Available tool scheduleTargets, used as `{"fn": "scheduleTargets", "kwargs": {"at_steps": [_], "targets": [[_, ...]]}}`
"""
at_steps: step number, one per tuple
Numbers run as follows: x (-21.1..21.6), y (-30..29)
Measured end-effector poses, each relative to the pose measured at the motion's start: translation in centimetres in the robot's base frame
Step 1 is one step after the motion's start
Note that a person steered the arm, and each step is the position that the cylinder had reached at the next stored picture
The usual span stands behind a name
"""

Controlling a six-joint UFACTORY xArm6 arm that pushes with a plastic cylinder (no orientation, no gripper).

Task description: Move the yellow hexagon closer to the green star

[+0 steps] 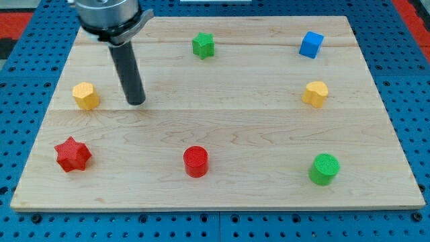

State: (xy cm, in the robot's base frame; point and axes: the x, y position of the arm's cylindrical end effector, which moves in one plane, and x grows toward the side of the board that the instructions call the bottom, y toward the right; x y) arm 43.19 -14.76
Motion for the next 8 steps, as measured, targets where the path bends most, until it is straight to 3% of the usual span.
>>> {"fn": "scheduleTargets", "kwargs": {"at_steps": [2, 3, 4, 6, 8], "targets": [[1.1, -12.3], [-0.8, -14.2], [-3.0, -10.1], [-1.6, -7.3], [-3.3, 2.9]]}}
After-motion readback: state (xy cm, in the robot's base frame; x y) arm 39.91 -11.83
